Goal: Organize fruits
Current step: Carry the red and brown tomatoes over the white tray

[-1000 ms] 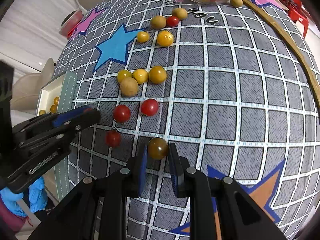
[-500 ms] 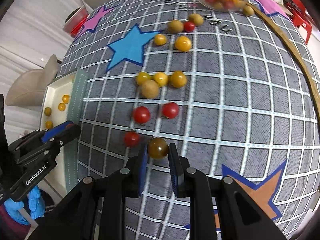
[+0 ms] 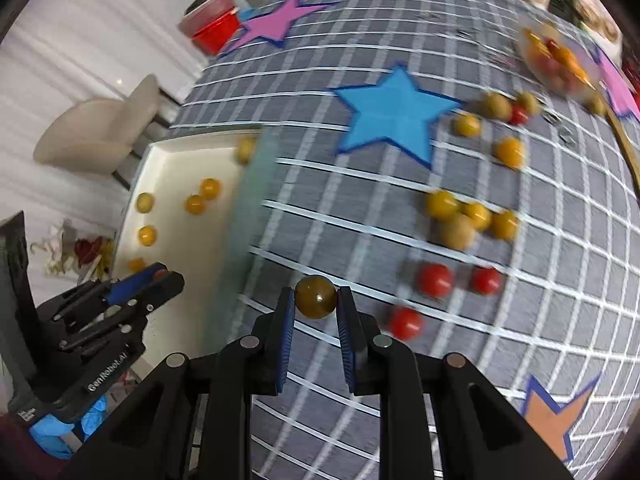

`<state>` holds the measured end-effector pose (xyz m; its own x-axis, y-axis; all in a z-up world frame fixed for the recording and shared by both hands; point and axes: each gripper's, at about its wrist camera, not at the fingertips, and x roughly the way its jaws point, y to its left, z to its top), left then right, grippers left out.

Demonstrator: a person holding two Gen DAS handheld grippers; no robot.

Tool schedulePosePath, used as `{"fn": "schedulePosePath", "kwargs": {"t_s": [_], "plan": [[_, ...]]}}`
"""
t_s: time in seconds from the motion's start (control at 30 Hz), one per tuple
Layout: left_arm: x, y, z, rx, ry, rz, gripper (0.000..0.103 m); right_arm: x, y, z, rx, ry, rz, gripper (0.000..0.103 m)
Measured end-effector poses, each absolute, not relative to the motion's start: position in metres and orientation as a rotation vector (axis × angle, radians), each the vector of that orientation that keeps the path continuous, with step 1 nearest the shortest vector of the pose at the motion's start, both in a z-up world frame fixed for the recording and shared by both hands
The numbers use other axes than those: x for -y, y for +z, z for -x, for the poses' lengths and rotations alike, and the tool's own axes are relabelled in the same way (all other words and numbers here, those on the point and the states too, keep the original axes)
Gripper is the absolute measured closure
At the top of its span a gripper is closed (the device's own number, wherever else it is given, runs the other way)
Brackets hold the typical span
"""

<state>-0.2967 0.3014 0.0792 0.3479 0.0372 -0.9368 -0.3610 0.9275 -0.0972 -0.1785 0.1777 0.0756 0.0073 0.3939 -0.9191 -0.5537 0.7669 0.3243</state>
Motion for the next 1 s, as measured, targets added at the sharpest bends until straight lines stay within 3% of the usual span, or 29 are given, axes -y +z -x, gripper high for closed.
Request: {"fn": "schedulePosePath", "kwargs": {"t_s": [0.5, 1.0], "plan": [[-0.374, 0.055, 0.359, -1.202, 0.481, 0.42, 0.081, -0.296, 0.06, 0.216, -1.404, 0.93, 0.279, 0.08], [-0.381, 0.036, 0.362, -1.24, 0.524, 0.398, 0.081, -0.344, 0.029, 0.22, -1.409, 0.909, 0.381, 0.08]]}}
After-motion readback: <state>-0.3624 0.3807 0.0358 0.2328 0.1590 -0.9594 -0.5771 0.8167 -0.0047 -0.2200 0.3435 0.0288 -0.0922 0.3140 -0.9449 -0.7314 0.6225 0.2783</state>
